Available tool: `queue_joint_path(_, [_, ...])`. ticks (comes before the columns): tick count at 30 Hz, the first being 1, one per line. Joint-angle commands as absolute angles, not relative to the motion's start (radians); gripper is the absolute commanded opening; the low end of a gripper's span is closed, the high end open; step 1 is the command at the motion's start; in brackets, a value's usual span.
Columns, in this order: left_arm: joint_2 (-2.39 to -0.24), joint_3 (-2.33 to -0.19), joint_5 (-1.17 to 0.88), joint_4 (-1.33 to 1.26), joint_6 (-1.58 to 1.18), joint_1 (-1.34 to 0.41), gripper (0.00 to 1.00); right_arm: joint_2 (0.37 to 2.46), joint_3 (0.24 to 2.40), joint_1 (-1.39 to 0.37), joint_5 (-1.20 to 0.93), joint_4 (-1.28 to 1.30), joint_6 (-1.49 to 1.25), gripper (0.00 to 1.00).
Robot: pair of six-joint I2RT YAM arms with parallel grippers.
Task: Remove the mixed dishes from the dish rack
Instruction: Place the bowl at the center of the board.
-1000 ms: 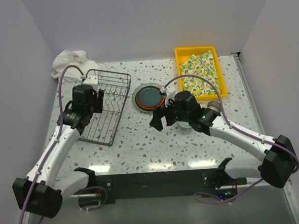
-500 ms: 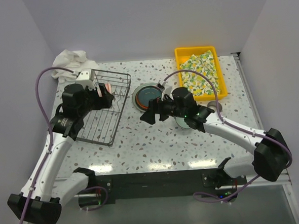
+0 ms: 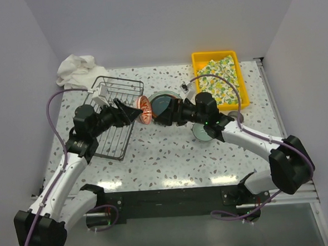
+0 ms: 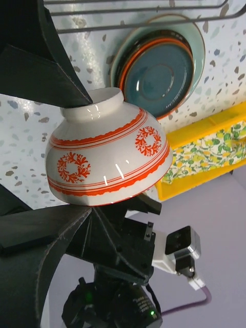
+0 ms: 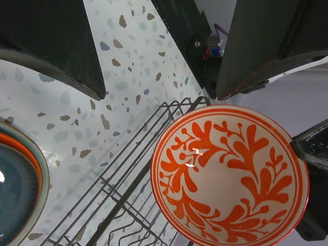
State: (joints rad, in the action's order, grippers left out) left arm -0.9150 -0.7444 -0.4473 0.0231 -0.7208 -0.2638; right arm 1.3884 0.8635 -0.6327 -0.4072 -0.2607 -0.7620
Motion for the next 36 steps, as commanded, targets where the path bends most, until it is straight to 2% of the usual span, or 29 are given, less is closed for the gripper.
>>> queue_joint_path(1, [-0.897,-0.706,-0.557,-0.317,-0.911,-0.261,0.28,1.411,0.893,-0.618,-0.459,-0.360,-0.808,0.92])
queue_joint_path(9, [-0.913,-0.640,-0.568,-0.445,-0.992,-0.297,0.28,1.486,0.940,-0.603,-0.529,-0.431,-0.861,0.84])
queue_joint_path(15, [-0.934,-0.609,-0.532,-0.491,-1.002,-0.363,0.28,1.528,0.968,-0.600,-0.564,-0.460,-0.880,0.71])
queue_joint_path(18, [-0.936,-0.598,-0.523,-0.502,-0.999,-0.374,0.28,1.532,0.969,-0.594,-0.577,-0.465,-0.884,0.56])
queue_joint_path(19, [-0.937,-0.595,-0.520,-0.499,-0.994,-0.374,0.28,1.532,0.966,-0.594,-0.577,-0.463,-0.884,0.45])
queue_joint_path(21, [-0.928,-0.594,-0.502,-0.474,-0.961,-0.374,0.29,1.523,0.957,-0.585,-0.580,-0.456,-0.877,0.36])
queue_joint_path(24, [-0.917,-0.606,-0.469,-0.402,-0.895,-0.374,0.34,1.505,0.948,-0.572,-0.577,-0.413,-0.847,0.10])
queue_joint_path(27, [-0.905,-0.617,-0.427,-0.324,-0.826,-0.374,0.43,1.467,0.943,-0.561,-0.557,-0.324,-0.787,0.00])
queue_joint_path(28, [-0.902,-0.626,-0.414,-0.302,-0.807,-0.373,0.51,1.447,0.945,-0.558,-0.539,-0.292,-0.741,0.00])
queue_joint_path(30, [-0.891,-0.635,-0.364,-0.235,-0.746,-0.373,0.60,1.422,0.948,-0.555,-0.516,-0.197,-0.694,0.00])
queue_joint_path(31, [-0.887,-0.649,-0.344,-0.209,-0.726,-0.373,0.68,1.410,0.950,-0.554,-0.500,-0.163,-0.649,0.00])
queue_joint_path(36, [-0.870,-0.716,-0.177,-0.022,-0.550,-0.373,0.87,1.330,0.962,-0.535,-0.378,0.062,-0.549,0.00])
